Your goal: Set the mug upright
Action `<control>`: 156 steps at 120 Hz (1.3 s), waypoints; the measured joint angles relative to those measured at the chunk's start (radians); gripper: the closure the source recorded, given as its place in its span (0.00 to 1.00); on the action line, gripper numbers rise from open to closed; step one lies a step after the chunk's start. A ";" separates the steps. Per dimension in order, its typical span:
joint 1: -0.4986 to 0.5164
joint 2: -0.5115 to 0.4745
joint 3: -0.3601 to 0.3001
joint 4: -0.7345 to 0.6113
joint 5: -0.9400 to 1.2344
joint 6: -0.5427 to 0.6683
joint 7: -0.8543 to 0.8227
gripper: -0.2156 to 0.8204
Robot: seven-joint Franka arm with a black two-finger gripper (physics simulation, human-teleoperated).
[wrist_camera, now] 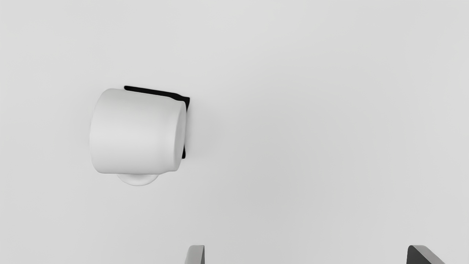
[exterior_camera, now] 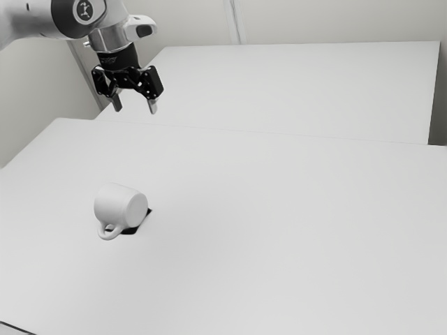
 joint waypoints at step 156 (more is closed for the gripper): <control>0.477 0.142 -0.005 -0.126 -0.208 0.056 0.255 0.21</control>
